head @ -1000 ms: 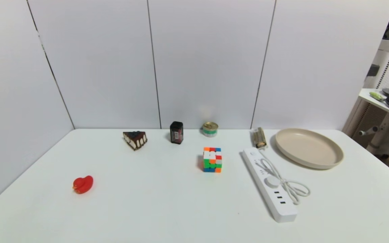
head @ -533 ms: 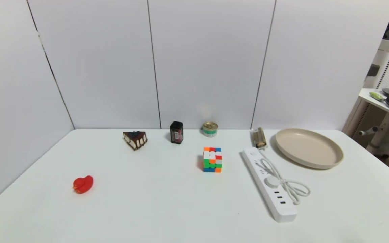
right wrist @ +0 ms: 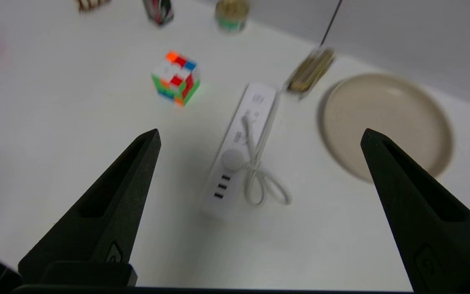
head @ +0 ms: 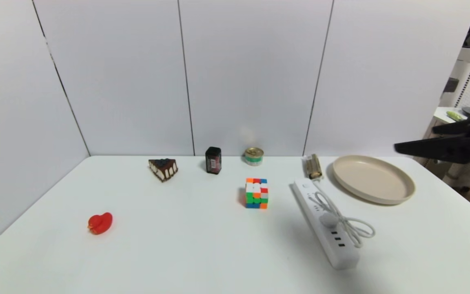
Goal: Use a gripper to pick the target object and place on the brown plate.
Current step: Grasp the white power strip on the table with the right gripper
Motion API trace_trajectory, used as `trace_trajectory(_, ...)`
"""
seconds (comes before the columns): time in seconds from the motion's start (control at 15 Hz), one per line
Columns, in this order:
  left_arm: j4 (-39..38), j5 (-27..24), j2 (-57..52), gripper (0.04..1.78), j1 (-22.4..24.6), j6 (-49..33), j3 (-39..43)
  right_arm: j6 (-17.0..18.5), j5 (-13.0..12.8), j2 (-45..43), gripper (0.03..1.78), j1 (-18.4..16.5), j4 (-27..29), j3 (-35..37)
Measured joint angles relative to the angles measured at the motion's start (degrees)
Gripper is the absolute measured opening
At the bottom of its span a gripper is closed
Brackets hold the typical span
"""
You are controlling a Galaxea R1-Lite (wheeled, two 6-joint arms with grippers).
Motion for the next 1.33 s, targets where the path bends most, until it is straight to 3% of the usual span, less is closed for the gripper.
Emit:
trace_trajectory(0.13, 0.02, 0.00, 0.00, 1.69, 0.02, -0.02, 0.00, 1.38, 0.52, 10.46, 1.69, 2.24, 7.03, -7.67)
trace_trajectory(0.33, 0.00, -0.01, 0.00, 1.69, 0.02, -0.02, 0.00, 7.30, -0.33, 23.27, 1.69, 4.74, 10.37, -16.29)
trace_trajectory(0.73, 0.00, -0.01, 0.00, 1.69, 0.02, -0.02, 0.00, 17.82, -8.98, 41.19, 1.69, 5.68, 15.73, -26.98)
trace_trajectory(0.8, 0.00, 0.00, 0.00, 1.69, 0.02, 0.00, 0.00, 19.37, -9.61, 43.01, 1.69, 5.57, 16.93, -27.62)
trace_trajectory(1.33, 0.00, 0.00, 0.00, 1.69, 0.02, -0.02, 0.00, 20.99, -9.45, 46.95, 1.69, 5.24, 17.31, -21.47)
